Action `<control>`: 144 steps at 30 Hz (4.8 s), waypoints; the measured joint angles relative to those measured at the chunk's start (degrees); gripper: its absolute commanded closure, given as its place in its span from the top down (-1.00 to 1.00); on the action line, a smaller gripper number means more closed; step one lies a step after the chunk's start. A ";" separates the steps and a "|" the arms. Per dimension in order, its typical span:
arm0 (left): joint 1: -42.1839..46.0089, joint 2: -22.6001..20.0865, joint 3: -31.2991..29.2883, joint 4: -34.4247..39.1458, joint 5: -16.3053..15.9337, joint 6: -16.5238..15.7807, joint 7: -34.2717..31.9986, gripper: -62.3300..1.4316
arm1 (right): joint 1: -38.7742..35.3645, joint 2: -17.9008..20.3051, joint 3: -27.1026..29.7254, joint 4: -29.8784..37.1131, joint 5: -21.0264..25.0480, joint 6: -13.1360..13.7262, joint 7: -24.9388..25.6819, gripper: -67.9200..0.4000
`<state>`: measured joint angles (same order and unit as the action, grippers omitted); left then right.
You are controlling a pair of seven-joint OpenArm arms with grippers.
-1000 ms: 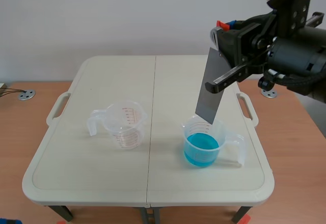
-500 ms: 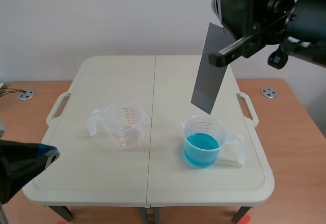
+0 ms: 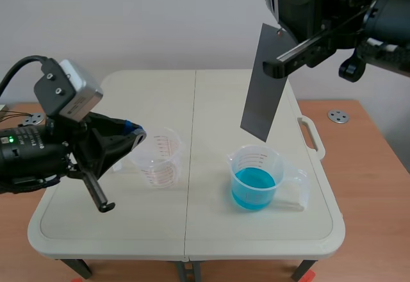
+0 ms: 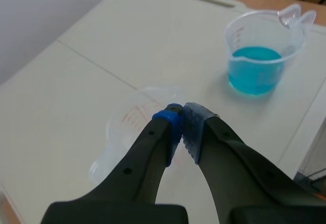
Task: Hold the metal plate by the orange handle, dip it into the blue solution, take it out and point at it, then put the plate back in the beaker on the left.
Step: 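Raise the plate and point at it, then put the plate into the left beaker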
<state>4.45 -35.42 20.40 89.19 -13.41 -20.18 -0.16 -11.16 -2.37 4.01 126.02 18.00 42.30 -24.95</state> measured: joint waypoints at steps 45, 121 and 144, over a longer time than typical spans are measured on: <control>-14.01 15.39 14.08 -9.07 8.92 -0.04 6.19 -0.87 | 0.00 0.00 0.00 0.00 1.16 0.00 -1.36 -0.95; 67.28 -3.96 -42.75 9.90 2.45 1.68 -15.34 -0.87 | 5.49 0.00 -3.32 0.00 1.11 0.02 -1.95 -0.95; 66.99 -3.21 -42.75 9.90 2.45 1.53 -14.47 -0.87 | 18.08 0.00 -10.47 -14.71 1.07 0.00 -2.14 -0.95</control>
<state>71.44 -38.63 -22.35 99.09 -10.96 -18.65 -14.63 6.92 -2.37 -6.46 111.31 19.07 42.30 -27.09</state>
